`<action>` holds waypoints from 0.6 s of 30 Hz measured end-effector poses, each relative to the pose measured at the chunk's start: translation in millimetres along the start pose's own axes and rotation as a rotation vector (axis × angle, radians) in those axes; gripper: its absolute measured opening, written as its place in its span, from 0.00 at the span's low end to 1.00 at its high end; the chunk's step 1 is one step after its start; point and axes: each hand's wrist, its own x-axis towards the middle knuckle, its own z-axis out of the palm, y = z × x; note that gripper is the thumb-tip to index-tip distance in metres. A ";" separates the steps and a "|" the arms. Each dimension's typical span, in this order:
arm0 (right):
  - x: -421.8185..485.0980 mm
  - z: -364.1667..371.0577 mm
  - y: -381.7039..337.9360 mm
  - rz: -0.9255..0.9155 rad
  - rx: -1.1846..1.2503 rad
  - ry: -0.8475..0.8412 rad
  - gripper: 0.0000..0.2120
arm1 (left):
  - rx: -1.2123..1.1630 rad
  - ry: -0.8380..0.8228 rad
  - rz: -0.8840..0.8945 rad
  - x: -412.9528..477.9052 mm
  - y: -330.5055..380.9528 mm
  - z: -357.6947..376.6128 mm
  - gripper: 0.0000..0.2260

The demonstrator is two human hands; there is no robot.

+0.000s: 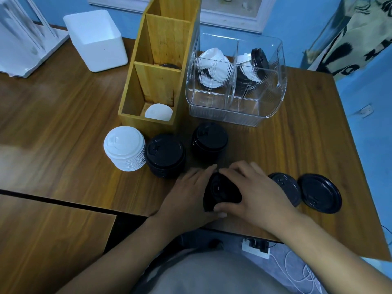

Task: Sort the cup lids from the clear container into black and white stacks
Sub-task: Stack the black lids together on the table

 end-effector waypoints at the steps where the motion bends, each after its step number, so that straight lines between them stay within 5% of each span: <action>1: 0.1 0.3 -0.4 0.005 0.005 0.003 0.40 | 0.001 0.000 0.002 -0.3 -0.2 -0.6 0.49; 13: -2.2 -0.7 0.3 0.068 0.093 -0.017 0.39 | 0.022 0.026 0.033 0.5 3.5 -2.9 0.44; 18: -44.6 -28.6 49.4 0.131 -0.114 0.173 0.36 | 0.078 0.005 0.059 8.1 8.3 -3.1 0.43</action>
